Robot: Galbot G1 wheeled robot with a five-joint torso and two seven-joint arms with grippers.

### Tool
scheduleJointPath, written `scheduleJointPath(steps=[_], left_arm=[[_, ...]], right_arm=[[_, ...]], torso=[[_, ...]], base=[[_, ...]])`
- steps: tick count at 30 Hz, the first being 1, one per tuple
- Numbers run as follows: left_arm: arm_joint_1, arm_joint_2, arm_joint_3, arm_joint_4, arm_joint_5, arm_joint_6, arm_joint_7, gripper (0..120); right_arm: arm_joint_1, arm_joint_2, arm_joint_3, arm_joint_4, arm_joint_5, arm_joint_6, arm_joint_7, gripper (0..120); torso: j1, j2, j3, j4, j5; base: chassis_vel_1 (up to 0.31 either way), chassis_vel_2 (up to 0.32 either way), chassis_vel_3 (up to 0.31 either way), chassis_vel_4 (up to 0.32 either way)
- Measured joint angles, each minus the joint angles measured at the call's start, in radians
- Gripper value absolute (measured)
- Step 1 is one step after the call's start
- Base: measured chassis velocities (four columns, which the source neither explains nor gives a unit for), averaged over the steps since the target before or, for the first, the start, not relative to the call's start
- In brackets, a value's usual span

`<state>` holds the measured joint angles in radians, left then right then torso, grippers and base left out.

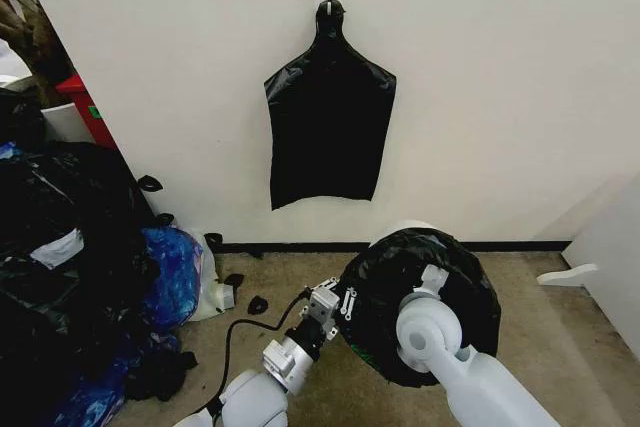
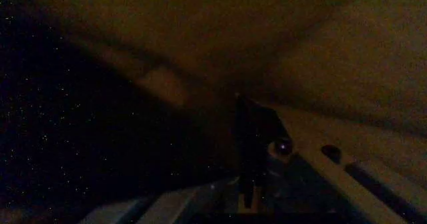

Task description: Place the garbage bag over the trash bin.

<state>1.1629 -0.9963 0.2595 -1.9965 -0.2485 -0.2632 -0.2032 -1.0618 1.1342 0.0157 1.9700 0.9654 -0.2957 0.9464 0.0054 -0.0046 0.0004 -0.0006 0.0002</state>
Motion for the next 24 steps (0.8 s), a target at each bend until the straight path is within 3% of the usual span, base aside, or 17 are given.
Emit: scheduleJointPath(steps=[6, 17, 24], left_arm=[[-0.009, -0.006, -0.018, -0.002, -0.011, 0.006, -0.004, 3], [-0.068, -0.074, -0.012, 0.124, -0.035, 0.023, -0.059, 3], [-0.064, -0.079, -0.009, 0.112, -0.057, 0.034, -0.082, 3]], right_arm=[[-0.004, -0.003, -0.001, 0.008, 0.000, 0.000, -0.002, 0], [-0.023, -0.024, -0.064, 0.134, 0.023, -0.017, -0.024, 0], [-0.049, -0.010, -0.088, 0.118, 0.025, -0.028, -0.022, 0]], torso=[[0.000, 0.000, 0.000, 0.0001, 0.0002], [0.000, 0.000, 0.000, 0.0000, -0.0001], [0.000, 0.000, 0.000, 0.0001, 0.0000]], base=[[0.000, 0.000, 0.000, 0.000], [0.000, 0.000, 0.000, 0.000], [0.000, 0.000, 0.000, 0.000]])
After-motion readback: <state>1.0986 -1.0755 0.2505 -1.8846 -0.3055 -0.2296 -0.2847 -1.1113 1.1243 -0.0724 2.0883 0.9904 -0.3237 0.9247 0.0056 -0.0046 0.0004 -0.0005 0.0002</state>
